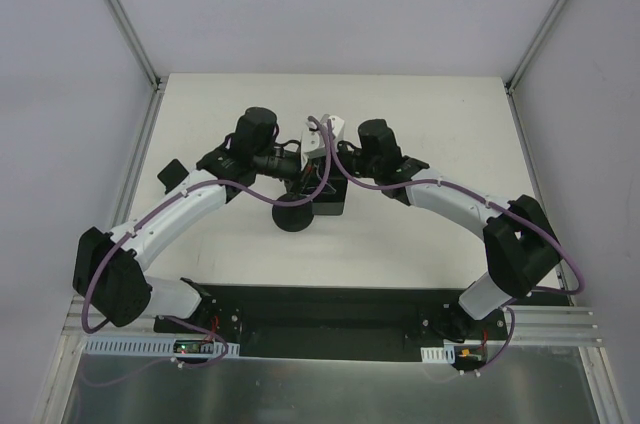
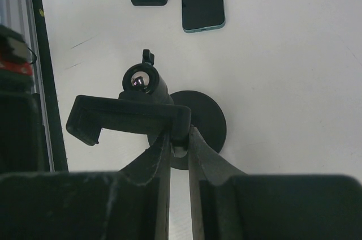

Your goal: Place the phone on the phone stand

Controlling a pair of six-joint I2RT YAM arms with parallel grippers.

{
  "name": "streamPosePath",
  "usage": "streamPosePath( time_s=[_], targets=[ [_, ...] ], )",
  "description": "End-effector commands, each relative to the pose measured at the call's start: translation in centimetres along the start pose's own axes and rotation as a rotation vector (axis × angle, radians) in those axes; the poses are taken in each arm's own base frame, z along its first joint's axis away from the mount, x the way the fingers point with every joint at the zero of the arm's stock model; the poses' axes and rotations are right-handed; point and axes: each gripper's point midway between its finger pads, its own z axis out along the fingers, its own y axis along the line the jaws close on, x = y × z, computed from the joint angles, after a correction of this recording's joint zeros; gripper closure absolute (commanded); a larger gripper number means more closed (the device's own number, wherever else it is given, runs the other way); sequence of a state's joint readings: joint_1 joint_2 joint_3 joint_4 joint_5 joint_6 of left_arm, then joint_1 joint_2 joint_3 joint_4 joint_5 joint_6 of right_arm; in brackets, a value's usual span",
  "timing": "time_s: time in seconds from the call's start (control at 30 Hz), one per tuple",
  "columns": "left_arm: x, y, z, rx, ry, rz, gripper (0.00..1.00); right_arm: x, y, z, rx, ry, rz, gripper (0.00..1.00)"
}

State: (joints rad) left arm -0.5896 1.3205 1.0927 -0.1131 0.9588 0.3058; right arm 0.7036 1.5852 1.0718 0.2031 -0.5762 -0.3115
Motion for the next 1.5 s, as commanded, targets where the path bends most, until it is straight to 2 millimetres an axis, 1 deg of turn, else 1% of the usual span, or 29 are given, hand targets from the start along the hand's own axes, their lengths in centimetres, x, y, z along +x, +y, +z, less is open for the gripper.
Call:
streamPosePath(
  time_s=[0.0, 0.1, 0.2, 0.3, 0.47, 0.57, 0.63, 0.67, 0.8, 0.9, 1.03, 1.1, 1.23, 1.37, 1.47],
  targets=[
    [-2.0, 1.9, -0.6, -0.043, -0.039, 0.097, 1.0, -2.8, 1.5, -0.8, -0.061, -0.089, -0.057, 0.99],
    [-1.9, 2.4, -0.6, -0.07, -0.034, 0.098, 1.0, -2.6, 1.2, -0.6, -0.054, -0.084, -0.052, 0.99],
    [-1.7, 2.9, -1.1, -0.109, -0.029, 0.102, 1.0, -2.4, 1.1, -0.7, -0.043, -0.081, -0.055, 0.99],
    [-1.8, 3.2, -2.1, -0.146, -0.035, 0.122, 1.0, -2.4, 1.0, -1.0, -0.04, -0.083, -0.055, 0.99],
    [-1.3, 3.7, -2.5, -0.161, -0.031, 0.101, 1.0, -2.4, 1.0, -1.4, -0.041, -0.086, -0.055, 0.99],
    [-1.5, 2.9, -2.8, -0.129, -0.053, 0.109, 1.0, -2.4, 1.1, -1.6, -0.056, -0.09, -0.05, 0.99],
    [-1.4, 2.9, -2.8, -0.129, -0.056, 0.112, 1.0, -2.5, 1.3, -1.6, -0.067, -0.094, -0.051, 0.99],
    [-1.4, 2.9, -2.8, -0.127, -0.057, 0.113, 1.0, -2.3, 1.7, -1.7, -0.098, -0.092, -0.05, 0.99],
    [-2.5, 1.9, -3.1, -0.052, -0.093, 0.1, 1.0, -2.3, 2.6, -1.8, -0.158, -0.091, -0.055, 0.99],
    [-2.3, 2.5, -3.3, -0.075, -0.088, 0.091, 1.0, -2.3, 2.7, -1.9, -0.163, -0.091, -0.059, 0.99],
    [-2.3, 2.5, -3.1, -0.051, -0.091, 0.073, 1.0, -2.3, 3.0, -1.9, -0.184, -0.092, -0.06, 0.99],
    [-1.9, 2.9, -2.9, -0.053, -0.085, 0.041, 1.0, -2.4, 2.9, -2.0, -0.177, -0.094, -0.061, 0.99],
    [-1.8, 3.4, -3.2, -0.059, -0.087, 0.016, 1.0, -2.2, 2.4, -2.4, -0.162, -0.094, -0.052, 0.99],
    [-1.6, 3.3, -3.3, -0.059, -0.087, 0.014, 1.0, -2.3, 2.1, -2.8, -0.154, -0.105, -0.052, 0.99],
    [-1.5, 3.7, -3.2, -0.06, -0.083, -0.001, 1.0, -2.5, 1.9, -2.7, -0.145, -0.111, -0.046, 0.99]
  ],
)
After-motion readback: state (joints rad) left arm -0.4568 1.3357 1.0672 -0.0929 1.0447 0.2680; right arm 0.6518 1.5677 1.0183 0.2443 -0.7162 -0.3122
